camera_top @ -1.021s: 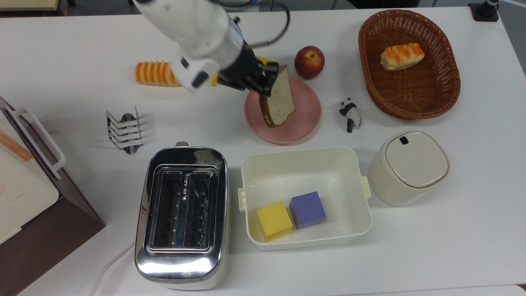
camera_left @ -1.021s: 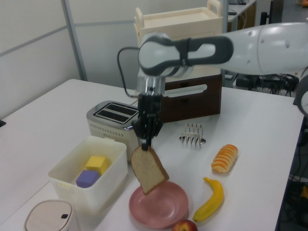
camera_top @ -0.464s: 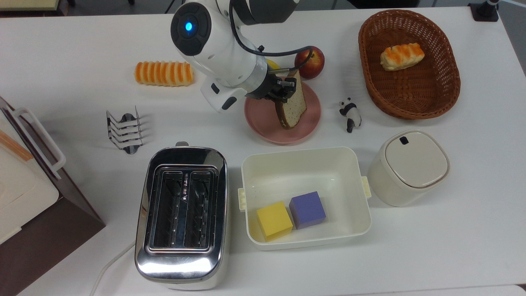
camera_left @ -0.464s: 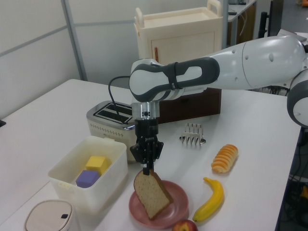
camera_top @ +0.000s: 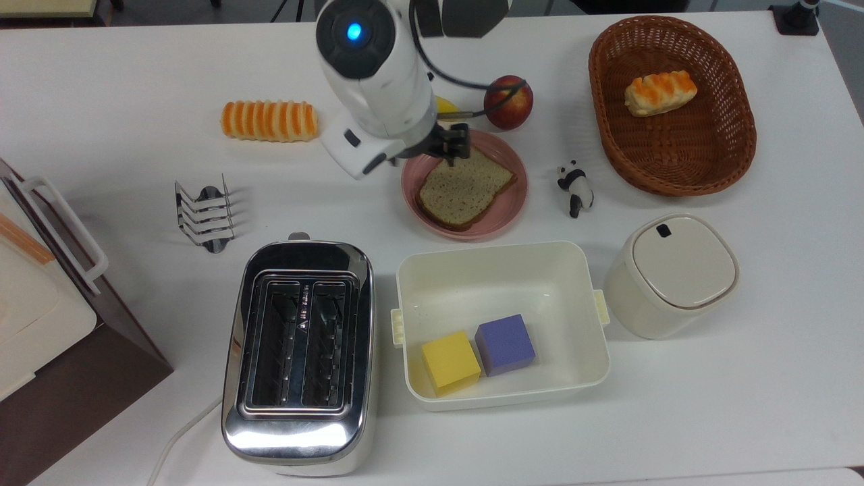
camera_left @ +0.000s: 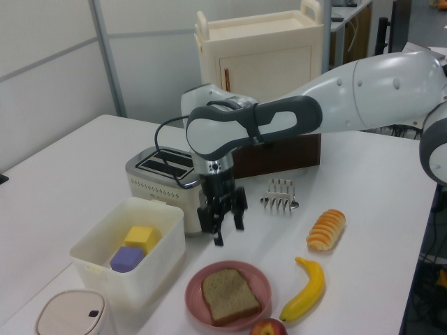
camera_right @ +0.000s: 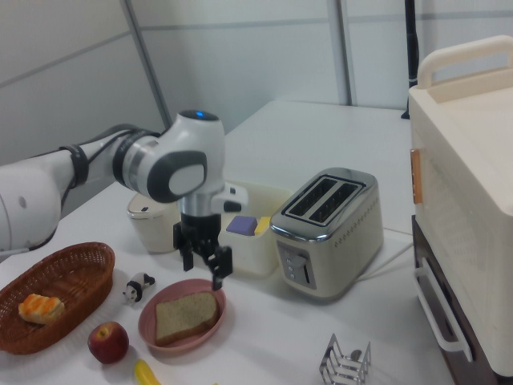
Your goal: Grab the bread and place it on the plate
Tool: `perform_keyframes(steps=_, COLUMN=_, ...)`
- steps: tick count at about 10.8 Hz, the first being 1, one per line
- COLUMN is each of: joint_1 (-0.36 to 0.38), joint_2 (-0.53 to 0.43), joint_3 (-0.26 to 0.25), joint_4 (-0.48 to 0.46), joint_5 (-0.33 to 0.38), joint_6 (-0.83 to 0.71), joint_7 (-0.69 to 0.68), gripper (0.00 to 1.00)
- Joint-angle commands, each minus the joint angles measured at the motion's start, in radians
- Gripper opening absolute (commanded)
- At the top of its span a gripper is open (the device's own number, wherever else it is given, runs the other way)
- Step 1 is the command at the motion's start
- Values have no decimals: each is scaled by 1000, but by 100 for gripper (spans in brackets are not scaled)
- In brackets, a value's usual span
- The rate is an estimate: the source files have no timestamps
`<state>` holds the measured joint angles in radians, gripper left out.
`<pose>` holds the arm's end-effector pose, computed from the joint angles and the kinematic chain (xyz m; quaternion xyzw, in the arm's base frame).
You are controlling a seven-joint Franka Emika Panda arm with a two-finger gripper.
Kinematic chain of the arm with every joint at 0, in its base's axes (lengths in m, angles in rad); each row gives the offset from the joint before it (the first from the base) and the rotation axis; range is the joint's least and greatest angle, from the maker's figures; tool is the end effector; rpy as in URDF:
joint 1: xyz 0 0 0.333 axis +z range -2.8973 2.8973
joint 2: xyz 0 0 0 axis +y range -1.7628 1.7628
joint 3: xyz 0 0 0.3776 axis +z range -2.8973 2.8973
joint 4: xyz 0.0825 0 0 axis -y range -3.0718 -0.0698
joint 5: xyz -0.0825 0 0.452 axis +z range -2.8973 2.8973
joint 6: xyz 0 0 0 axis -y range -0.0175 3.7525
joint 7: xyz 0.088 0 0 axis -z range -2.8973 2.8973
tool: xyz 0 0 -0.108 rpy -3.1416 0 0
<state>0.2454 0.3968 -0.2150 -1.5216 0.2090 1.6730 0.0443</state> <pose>0.7318 0.0646 0.4528 -0.9910 0.0265 0.1193 0.0556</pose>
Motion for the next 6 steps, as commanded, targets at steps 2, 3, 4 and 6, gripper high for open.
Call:
perform_keyframes(steps=2, joint_1=14, joint_2=-90, joint_3=-20, joint_4=26, joint_5=-215, joint_6=7, joint_7=3, gripper=100)
perform_keyframes(steps=3, joint_1=3, joint_2=-116, joint_3=-12, joint_4=24, joint_5=-215, joint_6=5, joint_7=-18, gripper=100)
perform_keyframes(steps=4, joint_1=-12, joint_2=-151, joint_3=-11, joint_4=24, joint_5=-215, joint_6=1, joint_7=-35, gripper=100)
perform_keyframes(steps=6, joint_1=-55, joint_2=-202, joint_3=-7, joint_4=21, joint_5=-212, joint_6=-7, joint_7=-60, gripper=100)
